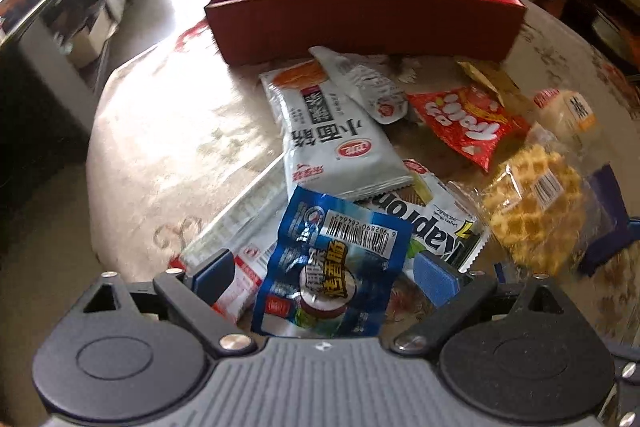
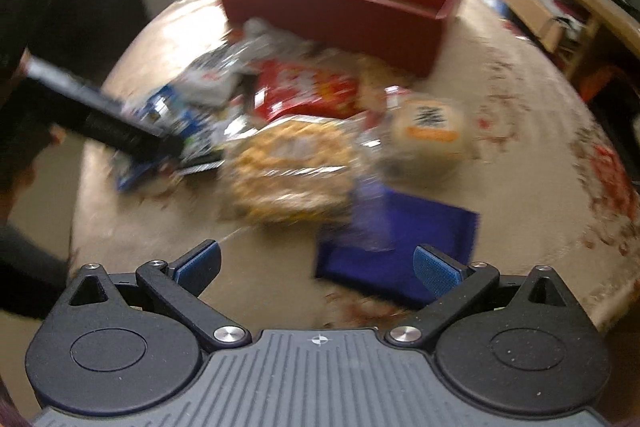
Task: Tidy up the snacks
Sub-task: 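Grasp the blue sausage packet with the left tool while the right tool grasps the dark blue pouch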
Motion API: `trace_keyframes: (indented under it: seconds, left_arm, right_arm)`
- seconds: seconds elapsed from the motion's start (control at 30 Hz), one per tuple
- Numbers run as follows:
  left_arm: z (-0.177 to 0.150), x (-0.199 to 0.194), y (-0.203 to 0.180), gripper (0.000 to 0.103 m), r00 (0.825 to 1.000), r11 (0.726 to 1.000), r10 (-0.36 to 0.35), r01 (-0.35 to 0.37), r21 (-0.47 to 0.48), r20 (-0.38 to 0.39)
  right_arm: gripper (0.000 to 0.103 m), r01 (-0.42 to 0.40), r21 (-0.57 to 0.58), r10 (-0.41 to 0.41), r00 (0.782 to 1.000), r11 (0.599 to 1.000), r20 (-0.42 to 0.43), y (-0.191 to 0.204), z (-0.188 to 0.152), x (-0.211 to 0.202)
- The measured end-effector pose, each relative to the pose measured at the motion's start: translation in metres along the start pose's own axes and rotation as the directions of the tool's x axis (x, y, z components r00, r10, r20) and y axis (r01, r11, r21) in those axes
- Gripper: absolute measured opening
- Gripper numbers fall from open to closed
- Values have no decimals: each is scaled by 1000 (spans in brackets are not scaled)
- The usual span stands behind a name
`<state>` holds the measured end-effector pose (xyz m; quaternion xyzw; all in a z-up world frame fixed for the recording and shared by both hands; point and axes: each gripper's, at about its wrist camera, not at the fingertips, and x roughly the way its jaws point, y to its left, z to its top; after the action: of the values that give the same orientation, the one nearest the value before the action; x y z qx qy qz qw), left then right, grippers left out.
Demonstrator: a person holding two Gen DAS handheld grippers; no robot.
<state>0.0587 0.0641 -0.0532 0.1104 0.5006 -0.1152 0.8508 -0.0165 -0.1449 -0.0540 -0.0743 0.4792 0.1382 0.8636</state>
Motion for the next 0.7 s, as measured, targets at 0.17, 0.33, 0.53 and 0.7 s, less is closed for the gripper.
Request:
trace_keyframes:
  seconds: [0.17, 0.33, 0.53, 0.7]
  left_arm:
    - [3, 7, 11, 103, 998, 998, -62, 62, 2, -11]
    - [-3, 10, 15, 103, 995, 994, -98, 98, -45, 1]
    - [-4, 8, 10, 103, 995, 995, -95, 95, -4, 21]
    - [-19, 5, -20, 101, 997, 974, -68, 61, 216, 22]
  right_arm:
    - [103, -27, -58, 25, 999, 998, -40, 14, -3, 10]
    - [103, 18, -100, -22, 999, 995, -39, 21, -7, 20]
    - [103, 57, -81, -58, 998, 995, -9, 27, -11, 21]
    - [102, 20, -44, -22, 999, 999, -26, 15, -7, 14]
